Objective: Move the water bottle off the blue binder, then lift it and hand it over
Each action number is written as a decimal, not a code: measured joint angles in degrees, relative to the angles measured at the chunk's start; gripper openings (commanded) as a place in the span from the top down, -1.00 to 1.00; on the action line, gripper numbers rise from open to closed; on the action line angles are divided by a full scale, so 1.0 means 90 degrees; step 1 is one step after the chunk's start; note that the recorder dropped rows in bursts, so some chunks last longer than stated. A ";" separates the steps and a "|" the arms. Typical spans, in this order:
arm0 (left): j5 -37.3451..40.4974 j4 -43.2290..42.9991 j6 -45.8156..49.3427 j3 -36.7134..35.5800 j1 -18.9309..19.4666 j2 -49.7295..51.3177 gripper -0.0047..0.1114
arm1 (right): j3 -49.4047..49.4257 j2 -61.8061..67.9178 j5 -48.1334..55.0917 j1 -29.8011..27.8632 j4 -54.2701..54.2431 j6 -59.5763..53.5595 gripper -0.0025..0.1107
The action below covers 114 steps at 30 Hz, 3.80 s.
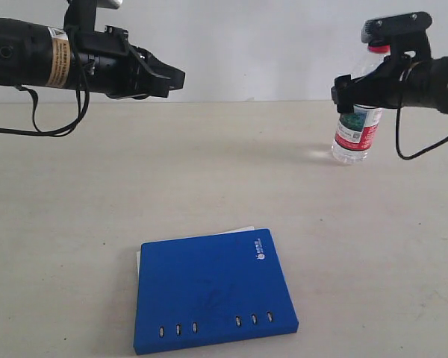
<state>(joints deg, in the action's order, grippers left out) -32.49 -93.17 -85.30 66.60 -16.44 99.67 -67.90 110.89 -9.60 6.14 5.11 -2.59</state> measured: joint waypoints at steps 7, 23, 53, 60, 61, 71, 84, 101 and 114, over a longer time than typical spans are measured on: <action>-0.0004 -0.0034 0.0000 0.0000 0.0000 0.0000 0.84 | 0.0000 -0.1015 0.0679 0.0000 0.0000 -0.0039 -0.81; 0.0013 -0.0731 -0.0959 -0.0805 0.0000 0.0000 0.84 | 0.0000 -0.3852 0.3547 0.0000 -0.0342 -0.0175 0.95; 0.1480 -0.0769 -0.1176 -0.1888 0.0000 0.0384 0.84 | 0.1899 -0.2218 0.6011 0.3993 -0.3151 -0.2323 0.96; 0.0679 -0.0769 -0.1191 -0.1562 0.0000 0.1272 0.84 | 0.2227 -0.1812 0.5402 0.4707 -0.2317 -0.1787 0.96; 0.0679 -0.0769 -0.1208 -0.1562 0.0000 0.1288 0.84 | 0.2248 -0.1699 0.5389 0.4707 -0.2111 -0.1558 0.96; 0.0570 -0.0769 -0.1565 -0.1835 0.0000 0.1326 0.84 | 0.2291 -0.1279 0.4899 0.4717 0.0285 0.0672 0.96; 0.0247 -0.0578 -0.1726 -0.2124 0.0000 0.1326 0.84 | 0.1911 -0.1269 0.4533 0.4717 0.3164 0.3436 0.96; 0.0463 -0.0694 -0.2131 -0.2131 -0.0012 0.1339 0.84 | 0.1965 -0.1776 0.5893 0.4717 0.1439 0.2323 0.96; 0.0152 -0.0694 -0.2214 -0.2277 -0.0012 0.1339 0.84 | 0.1746 -0.0540 0.5466 0.4695 0.3119 0.3650 0.96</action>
<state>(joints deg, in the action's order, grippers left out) -31.12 -99.42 -105.23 46.10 -16.55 111.72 -52.19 106.03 39.59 48.40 33.19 30.26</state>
